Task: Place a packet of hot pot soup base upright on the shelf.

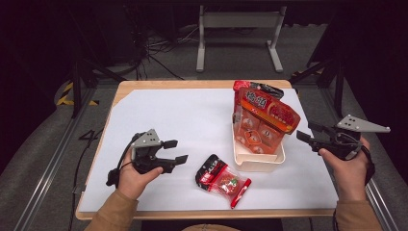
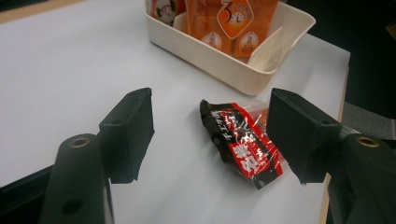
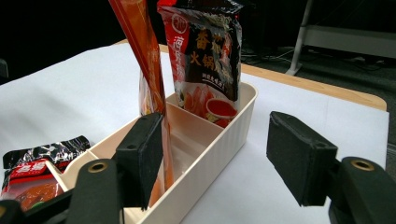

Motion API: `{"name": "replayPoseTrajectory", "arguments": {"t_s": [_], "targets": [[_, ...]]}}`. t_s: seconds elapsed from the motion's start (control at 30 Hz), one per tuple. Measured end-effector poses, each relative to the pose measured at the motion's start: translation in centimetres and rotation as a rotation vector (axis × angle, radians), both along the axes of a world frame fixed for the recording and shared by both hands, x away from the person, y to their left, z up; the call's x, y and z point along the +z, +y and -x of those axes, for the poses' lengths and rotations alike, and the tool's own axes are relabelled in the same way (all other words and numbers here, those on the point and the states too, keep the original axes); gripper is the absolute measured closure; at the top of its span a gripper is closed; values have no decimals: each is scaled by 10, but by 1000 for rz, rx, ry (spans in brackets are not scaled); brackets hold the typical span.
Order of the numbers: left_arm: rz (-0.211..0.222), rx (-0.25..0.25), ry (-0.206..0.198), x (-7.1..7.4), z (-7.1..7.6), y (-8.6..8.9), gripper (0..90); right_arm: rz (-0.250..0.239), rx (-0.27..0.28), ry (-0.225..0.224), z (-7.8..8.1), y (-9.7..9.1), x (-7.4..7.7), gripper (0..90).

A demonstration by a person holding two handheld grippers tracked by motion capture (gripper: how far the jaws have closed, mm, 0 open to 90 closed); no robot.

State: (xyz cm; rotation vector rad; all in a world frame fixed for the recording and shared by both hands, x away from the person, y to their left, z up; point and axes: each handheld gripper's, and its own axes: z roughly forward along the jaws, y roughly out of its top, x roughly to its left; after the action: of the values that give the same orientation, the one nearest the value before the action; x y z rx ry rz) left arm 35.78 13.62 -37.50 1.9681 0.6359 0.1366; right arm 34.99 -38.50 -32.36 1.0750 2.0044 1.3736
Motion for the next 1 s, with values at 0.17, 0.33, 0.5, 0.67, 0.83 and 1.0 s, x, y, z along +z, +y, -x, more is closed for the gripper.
{"name": "replayPoseTrajectory", "arguments": {"t_s": [0.17, 0.33, 0.5, 0.67, 0.83, 1.0], "targets": [[-6, -15, 44, -16, 2, -13, 340, 4, 3, -2, -2, 1, -1, 359], [-12, -20, 70, -27, 2, -21, 364, 8, -4, -6, -2, 1, 0, 358], [-14, -15, 91, -39, 3, -27, 371, 8, -7, -2, -4, 1, -2, 358], [-18, -11, 80, -48, 2, -29, 402, 26, -13, -7, -6, 1, -3, 355], [-36, -8, 85, -54, 2, -31, 400, 52, -27, -8, -7, 2, -5, 355], [-81, 2, 128, -60, 1, -35, 397, 55, -30, -1, -8, 1, -6, 353]]}}
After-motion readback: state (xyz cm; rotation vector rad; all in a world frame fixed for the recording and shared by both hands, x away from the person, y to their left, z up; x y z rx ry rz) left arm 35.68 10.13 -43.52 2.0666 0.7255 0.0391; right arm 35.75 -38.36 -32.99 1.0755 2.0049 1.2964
